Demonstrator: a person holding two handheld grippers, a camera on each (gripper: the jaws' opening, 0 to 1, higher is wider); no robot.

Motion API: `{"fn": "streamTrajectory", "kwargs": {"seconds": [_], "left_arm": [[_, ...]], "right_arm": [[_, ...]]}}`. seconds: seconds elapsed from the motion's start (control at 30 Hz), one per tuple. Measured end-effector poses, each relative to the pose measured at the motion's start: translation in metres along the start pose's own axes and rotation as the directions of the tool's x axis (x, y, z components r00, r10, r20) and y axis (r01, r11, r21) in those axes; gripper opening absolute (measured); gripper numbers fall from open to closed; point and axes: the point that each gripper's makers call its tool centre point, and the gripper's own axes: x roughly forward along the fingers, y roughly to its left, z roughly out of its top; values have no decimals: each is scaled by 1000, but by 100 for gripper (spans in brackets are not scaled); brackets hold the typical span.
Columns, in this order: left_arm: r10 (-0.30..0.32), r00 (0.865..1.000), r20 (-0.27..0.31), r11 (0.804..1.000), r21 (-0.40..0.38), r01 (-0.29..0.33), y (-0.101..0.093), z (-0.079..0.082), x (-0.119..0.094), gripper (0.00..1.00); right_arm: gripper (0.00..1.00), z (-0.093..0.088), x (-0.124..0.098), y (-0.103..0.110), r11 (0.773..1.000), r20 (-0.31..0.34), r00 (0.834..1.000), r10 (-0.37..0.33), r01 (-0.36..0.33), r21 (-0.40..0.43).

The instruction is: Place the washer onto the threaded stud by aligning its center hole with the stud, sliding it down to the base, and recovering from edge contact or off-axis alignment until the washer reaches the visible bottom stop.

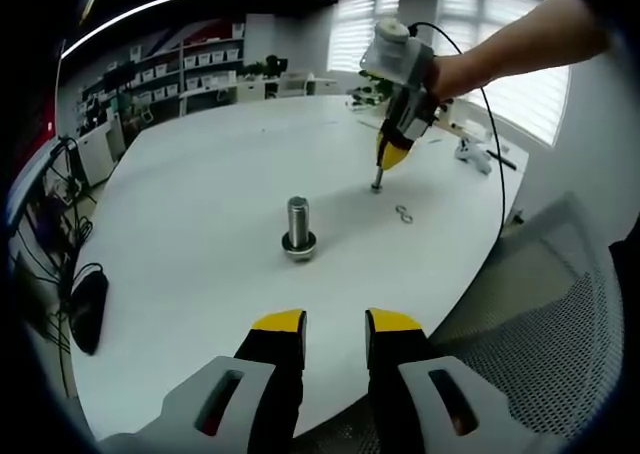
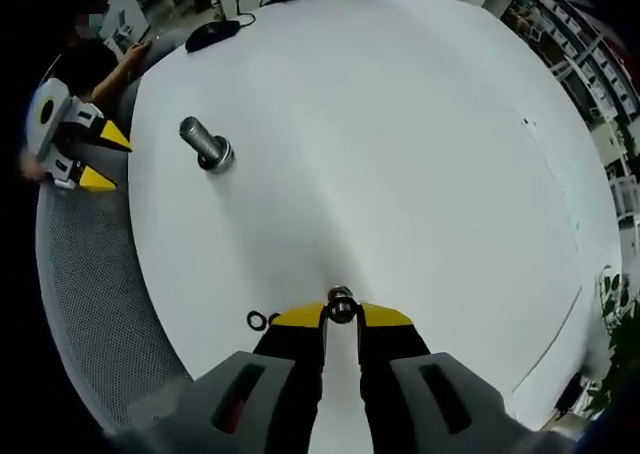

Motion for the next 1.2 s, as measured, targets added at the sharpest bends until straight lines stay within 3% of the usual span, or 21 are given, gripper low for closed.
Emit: {"fn": "streamTrajectory", "kwargs": {"seconds": [0.5,1.2], "left_arm": [[0,1000,-12,1000,1,0,0,-2,1,21],[-3,1000,-14,1000,3,3,-1,-2,1,21]], "right_arm": [[14,-10,28,4,1000,-30,999,20,-19,20],[18,-15,26,3,998,-6,1000,19,-18,53]]}}
